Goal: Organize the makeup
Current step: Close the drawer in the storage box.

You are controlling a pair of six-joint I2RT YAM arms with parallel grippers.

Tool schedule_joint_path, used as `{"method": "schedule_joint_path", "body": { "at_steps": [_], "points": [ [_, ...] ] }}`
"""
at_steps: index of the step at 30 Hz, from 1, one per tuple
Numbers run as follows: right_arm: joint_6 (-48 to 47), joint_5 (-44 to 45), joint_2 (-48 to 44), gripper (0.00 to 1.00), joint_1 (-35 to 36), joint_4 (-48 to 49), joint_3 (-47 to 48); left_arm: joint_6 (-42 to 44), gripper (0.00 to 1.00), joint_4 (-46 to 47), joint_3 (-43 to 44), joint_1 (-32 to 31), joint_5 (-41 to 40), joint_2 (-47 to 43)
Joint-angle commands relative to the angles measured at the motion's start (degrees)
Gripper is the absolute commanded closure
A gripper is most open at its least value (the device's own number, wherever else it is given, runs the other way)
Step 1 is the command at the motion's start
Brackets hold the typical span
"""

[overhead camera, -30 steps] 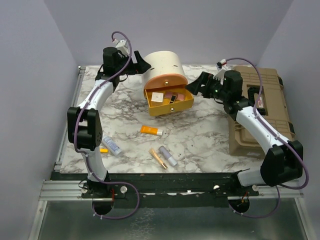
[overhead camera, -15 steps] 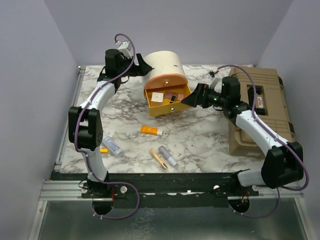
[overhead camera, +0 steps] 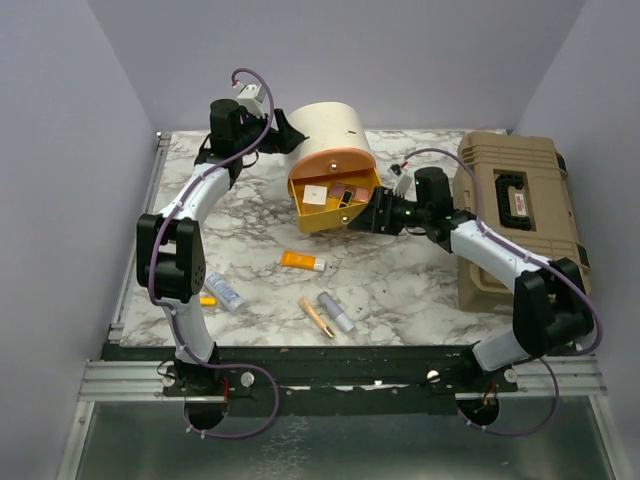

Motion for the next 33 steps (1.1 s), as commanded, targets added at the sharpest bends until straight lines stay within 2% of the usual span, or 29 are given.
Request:
{"method": "schedule_joint_path", "body": {
  "at_steps": [1,3,4,9,11,14,17,23,28,33],
  "points": [
    [10.03,6.87,1.21,0.28,2.74,10.73,-4.52,3.30,0.12,-6.57,-1.58,-1.25,3.54,0.55],
    [13.59,12.53,0.85,0.35,4.41,16.75,-7.09,3.91,0.12,-7.87,-1.58,-1.24,3.10,0.52],
    [14.87,14.85,0.99,0.35,5.12,19.07,-7.98,3.88,0.12,-8.01,-1.60,-1.21,2.70,0.64],
    [17.43,16.94,5.54,0.38,5.57,24.58,-5.54,3.75,0.12,-9.19,-0.83,-1.33,2.76,1.28],
    [17.28,17.85,8.01,0.45,5.57,26.06,-4.23,3.95,0.12,-10.00,-0.48,-1.22,2.56,1.62],
    [18.47,16.72,10.41,0.62,5.52,30.99,-3.12,4.27,0.12,-10.75,-0.08,-1.25,2.57,1.84],
    [18.35,15.27,12.28,0.71,5.80,30.52,-0.86,4.50,0.12,-11.27,0.42,-1.22,2.66,2.05],
    [18.58,15.20,14.15,0.71,7.00,31.53,1.26,4.20,0.12,-11.73,0.79,-1.35,3.32,2.63],
    [18.02,19.03,16.29,0.71,7.24,31.57,4.28,4.09,0.12,-11.93,0.49,-1.46,3.17,2.41],
    [20.79,19.86,19.97,0.71,7.24,37.07,6.77,4.32,0.12,-12.45,0.31,-1.44,3.32,2.11]
  ]
}}
